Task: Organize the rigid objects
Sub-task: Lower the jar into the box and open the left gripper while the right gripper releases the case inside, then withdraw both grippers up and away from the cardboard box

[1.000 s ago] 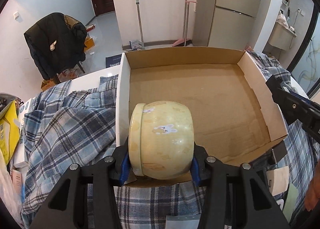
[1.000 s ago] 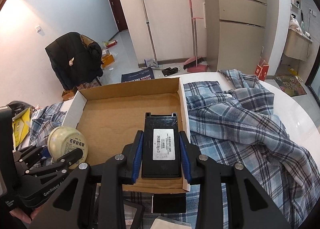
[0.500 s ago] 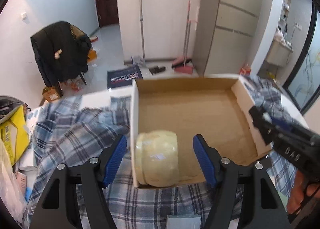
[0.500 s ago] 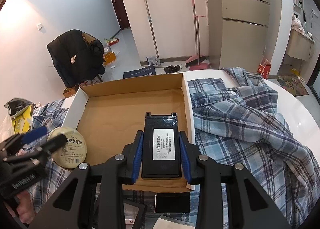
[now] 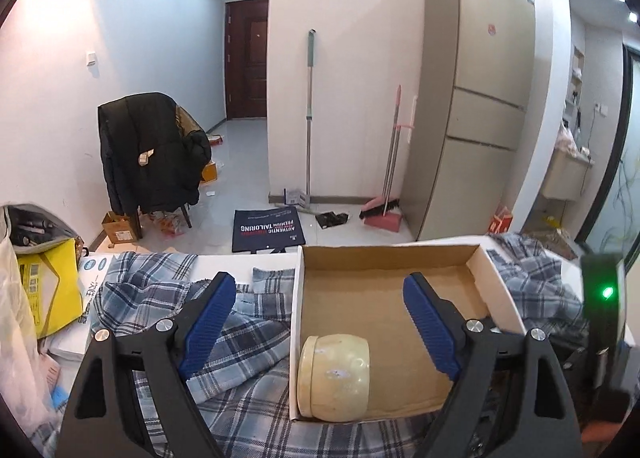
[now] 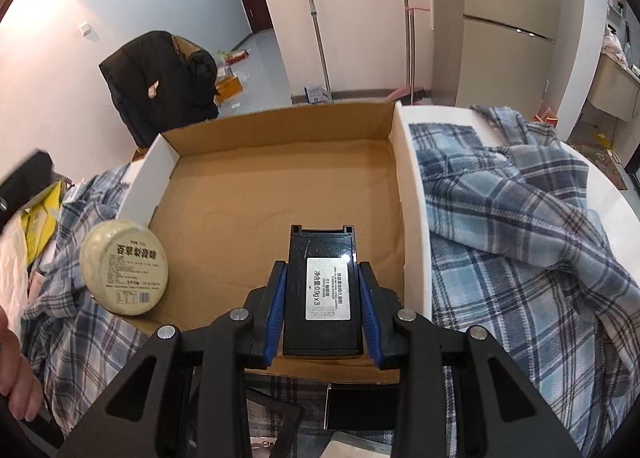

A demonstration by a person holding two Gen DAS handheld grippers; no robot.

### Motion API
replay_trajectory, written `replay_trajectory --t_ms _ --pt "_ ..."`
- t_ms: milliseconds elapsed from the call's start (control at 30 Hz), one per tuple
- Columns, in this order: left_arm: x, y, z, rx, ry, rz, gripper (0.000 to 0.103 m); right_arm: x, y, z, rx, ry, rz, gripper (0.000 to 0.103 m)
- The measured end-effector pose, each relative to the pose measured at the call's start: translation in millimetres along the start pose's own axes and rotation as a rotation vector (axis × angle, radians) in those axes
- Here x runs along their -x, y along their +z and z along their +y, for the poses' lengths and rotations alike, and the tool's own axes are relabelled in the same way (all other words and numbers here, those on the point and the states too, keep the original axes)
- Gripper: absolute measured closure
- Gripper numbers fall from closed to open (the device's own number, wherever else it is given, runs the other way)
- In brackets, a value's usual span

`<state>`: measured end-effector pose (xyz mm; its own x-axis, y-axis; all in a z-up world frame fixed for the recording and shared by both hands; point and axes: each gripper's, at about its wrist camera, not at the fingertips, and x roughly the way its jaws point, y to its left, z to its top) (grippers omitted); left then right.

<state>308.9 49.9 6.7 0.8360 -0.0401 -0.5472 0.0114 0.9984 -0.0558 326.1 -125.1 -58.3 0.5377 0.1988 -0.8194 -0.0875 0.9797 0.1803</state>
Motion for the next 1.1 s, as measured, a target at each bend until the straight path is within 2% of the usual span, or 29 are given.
replay_trajectory --t_ms 100,267,300,333,467,533,567,600,700,800,867,933,1100 --pt "4.6 -0.9 -0.2 0.013 0.028 -0.041 0.014 -6.5 -2.0 -0.9 0.001 -0.011 0.028 0.070" --pt "15.5 2.3 -3.0 0.015 0.026 -0.085 0.012 -12.7 -3.8 -3.2 0.001 -0.024 0.057 0.070" --pt "19.3 3.2 -3.6 0.019 0.024 -0.101 0.010 -12.8 -3.8 -2.8 0.004 -0.025 0.059 0.070" --pt "21.9 3.6 -3.9 0.021 0.024 -0.114 0.001 -13.0 -4.0 -2.4 0.006 -0.028 0.060 0.070" --pt "35.5 9.4 -8.8 0.000 0.026 -0.158 0.000 -1.7 -1.7 -3.6 -0.027 -0.021 0.061 0.070" --pt "51.8 14.4 -11.4 -0.019 0.046 -0.210 0.000 24.3 5.1 -2.6 -0.033 0.029 -0.002 0.066" --pt "60.4 15.6 -11.8 -0.021 0.049 -0.238 0.000 36.8 7.6 -1.6 -0.033 0.033 -0.031 0.059" --pt "73.5 18.5 -12.3 -0.021 0.049 -0.278 0.000 53.4 10.0 -1.0 -0.030 0.036 -0.072 0.057" --pt "107.4 26.0 -12.5 -0.005 0.041 -0.359 0.000 106.5 13.3 1.4 -0.009 0.043 -0.203 0.057" --pt "145.7 36.7 -11.7 0.118 0.135 -0.410 0.000 156.9 9.3 4.0 0.024 0.036 -0.318 0.057" --pt "176.6 38.8 -10.6 0.157 0.090 -0.484 0.000 186.6 4.3 4.7 0.037 0.052 -0.377 0.057" --pt "203.3 40.8 -15.1 0.128 0.058 -0.525 0.000 212.9 -0.1 1.7 0.044 0.060 -0.425 0.057" --pt "257.0 28.3 -20.6 0.065 0.046 -0.588 0.000 257.5 -27.9 -4.4 0.059 -0.014 -0.545 0.051"
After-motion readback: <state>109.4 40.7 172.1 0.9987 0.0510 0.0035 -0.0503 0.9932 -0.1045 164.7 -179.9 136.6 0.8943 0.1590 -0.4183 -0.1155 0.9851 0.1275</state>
